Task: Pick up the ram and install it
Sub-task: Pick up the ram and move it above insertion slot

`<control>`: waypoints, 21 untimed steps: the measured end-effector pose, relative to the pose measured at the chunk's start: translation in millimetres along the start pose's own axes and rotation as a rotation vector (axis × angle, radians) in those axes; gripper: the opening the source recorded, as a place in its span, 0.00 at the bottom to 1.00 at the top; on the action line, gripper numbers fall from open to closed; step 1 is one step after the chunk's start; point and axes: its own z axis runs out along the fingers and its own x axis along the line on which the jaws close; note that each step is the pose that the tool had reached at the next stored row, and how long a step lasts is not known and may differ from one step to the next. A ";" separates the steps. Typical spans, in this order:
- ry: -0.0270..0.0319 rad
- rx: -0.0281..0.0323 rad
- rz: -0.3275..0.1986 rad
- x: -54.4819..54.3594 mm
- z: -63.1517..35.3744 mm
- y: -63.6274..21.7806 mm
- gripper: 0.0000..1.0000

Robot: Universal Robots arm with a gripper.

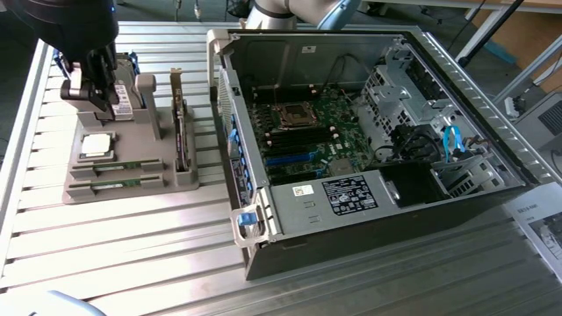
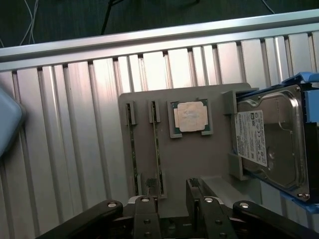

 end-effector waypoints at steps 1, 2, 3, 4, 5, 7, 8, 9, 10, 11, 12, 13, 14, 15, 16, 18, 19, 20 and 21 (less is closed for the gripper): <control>0.0000 0.0000 0.000 0.0 1.2 -0.1 0.36; 0.0000 0.0000 0.000 0.1 2.3 -0.1 0.36; 0.0000 0.0000 0.000 0.1 3.5 -0.1 0.36; 0.0000 0.0000 0.000 0.1 4.7 -0.2 0.36; 0.0000 0.0000 0.000 0.2 5.8 -0.3 0.36; 0.0000 0.0000 0.000 0.2 8.0 -0.4 0.36; 0.0000 0.0000 0.000 0.2 9.2 -0.4 0.36; 0.0000 0.0000 0.000 0.3 10.4 -0.5 0.36; 0.0000 0.0000 0.000 0.3 11.8 -0.5 0.36; 0.0000 0.0000 0.000 0.3 12.9 -0.6 0.36; 0.0000 0.0000 0.000 0.4 14.1 -0.6 0.36; 0.0000 0.0000 0.000 0.4 15.2 -0.7 0.36; 0.0000 0.0000 0.000 0.4 16.2 -0.7 0.36; 0.0000 0.0000 0.000 0.4 17.2 -0.8 0.36; 0.0000 0.0000 0.000 0.5 18.3 -0.8 0.36; 0.0000 0.0000 0.000 0.5 20.3 -0.9 0.36; -0.0001 0.0001 0.000 0.5 21.3 -1.0 0.36; 0.0000 0.0000 0.000 0.6 22.3 -1.0 0.36; 0.0000 0.0000 0.000 0.6 23.3 -1.0 0.36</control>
